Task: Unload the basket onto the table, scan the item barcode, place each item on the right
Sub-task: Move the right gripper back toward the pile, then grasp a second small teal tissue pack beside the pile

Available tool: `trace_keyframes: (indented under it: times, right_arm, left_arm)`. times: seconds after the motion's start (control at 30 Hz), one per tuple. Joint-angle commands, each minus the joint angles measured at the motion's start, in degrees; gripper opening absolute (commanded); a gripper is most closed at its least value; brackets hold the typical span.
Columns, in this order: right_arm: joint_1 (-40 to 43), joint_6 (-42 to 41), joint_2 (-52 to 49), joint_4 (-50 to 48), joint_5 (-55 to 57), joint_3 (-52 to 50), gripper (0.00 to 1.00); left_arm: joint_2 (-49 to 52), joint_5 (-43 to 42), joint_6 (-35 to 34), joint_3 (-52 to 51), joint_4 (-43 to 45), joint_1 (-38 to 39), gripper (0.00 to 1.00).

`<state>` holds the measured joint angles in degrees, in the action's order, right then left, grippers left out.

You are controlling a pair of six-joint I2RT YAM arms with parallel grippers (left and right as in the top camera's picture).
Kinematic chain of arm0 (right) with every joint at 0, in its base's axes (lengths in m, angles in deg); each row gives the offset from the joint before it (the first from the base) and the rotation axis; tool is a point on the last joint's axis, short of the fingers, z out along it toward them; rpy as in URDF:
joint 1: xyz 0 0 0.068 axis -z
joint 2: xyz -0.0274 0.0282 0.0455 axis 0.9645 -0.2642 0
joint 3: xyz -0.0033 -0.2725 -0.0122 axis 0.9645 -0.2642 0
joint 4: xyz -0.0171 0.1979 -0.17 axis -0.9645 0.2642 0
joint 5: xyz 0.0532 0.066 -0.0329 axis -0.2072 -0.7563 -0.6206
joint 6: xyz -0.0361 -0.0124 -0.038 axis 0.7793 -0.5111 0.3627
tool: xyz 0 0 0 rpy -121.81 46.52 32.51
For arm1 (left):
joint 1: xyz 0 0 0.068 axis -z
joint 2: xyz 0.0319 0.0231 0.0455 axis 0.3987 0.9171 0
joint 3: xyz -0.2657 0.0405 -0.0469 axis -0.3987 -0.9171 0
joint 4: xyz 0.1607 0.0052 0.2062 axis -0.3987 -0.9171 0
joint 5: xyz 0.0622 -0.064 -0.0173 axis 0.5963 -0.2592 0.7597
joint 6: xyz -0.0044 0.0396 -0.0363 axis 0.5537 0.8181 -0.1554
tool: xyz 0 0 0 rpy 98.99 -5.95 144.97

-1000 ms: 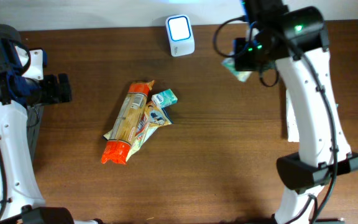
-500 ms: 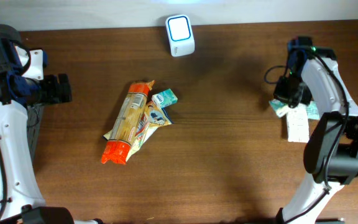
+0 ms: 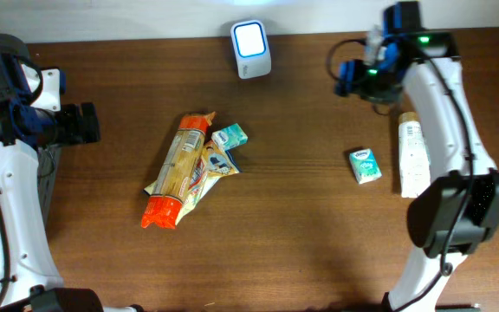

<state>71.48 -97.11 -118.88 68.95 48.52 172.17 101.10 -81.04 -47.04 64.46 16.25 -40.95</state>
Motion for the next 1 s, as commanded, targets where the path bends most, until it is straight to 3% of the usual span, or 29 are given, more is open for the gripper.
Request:
trace_keyframes:
  times: [0.0, 0.1, 0.2, 0.33, 0.5, 0.57, 0.73, 0.83, 0.97]
  right_arm:
    - [-8.9, 4.0, -3.0, -4.2, -3.5, 0.2, 0.74]
    - [-15.8, 5.1, -10.8, -14.0, -5.7, 0.2, 0.74]
    - [-18.6, 10.0, -16.8, -23.2, -16.9, 0.2, 0.75]
    - [-21.2, 11.0, -22.5, -26.9, -17.0, 0.2, 0.75]
    - [-21.9, 9.6, -25.0, -28.1, -16.9, 0.2, 0.63]
    - [-21.8, 9.6, -25.0, -25.8, -16.9, 0.2, 0.54]
    - [-17.5, 9.6, -23.2, -10.4, -12.1, 0.2, 0.47]
    - [-12.8, 9.6, -18.8, -4.0, -11.5, 0.5, 0.54]
    - [-11.0, 11.5, -14.3, 2.7, -11.0, 1.2, 0.55]
  left_arm:
    - [-0.1, 0.0, 0.7, 0.4, 0.1, -0.2, 0.99]
    - [-0.1, 0.0, 0.7, 0.4, 0.1, -0.2, 0.99]
    - [-0.1, 0.0, 0.7, 0.4, 0.1, -0.2, 0.99]
    - [-0.1, 0.0, 0.7, 0.4, 0.1, -0.2, 0.99]
    - [-0.1, 0.0, 0.7, 0.4, 0.1, -0.2, 0.99]
    - [-0.1, 0.0, 0.7, 0.4, 0.1, -0.2, 0.99]
    - [-0.1, 0.0, 0.7, 0.4, 0.1, -0.2, 0.99]
    - [-0.1, 0.0, 0.7, 0.4, 0.1, -0.2, 0.99]
    - [-0.1, 0.0, 0.7, 0.4, 0.1, -0.2, 0.99]
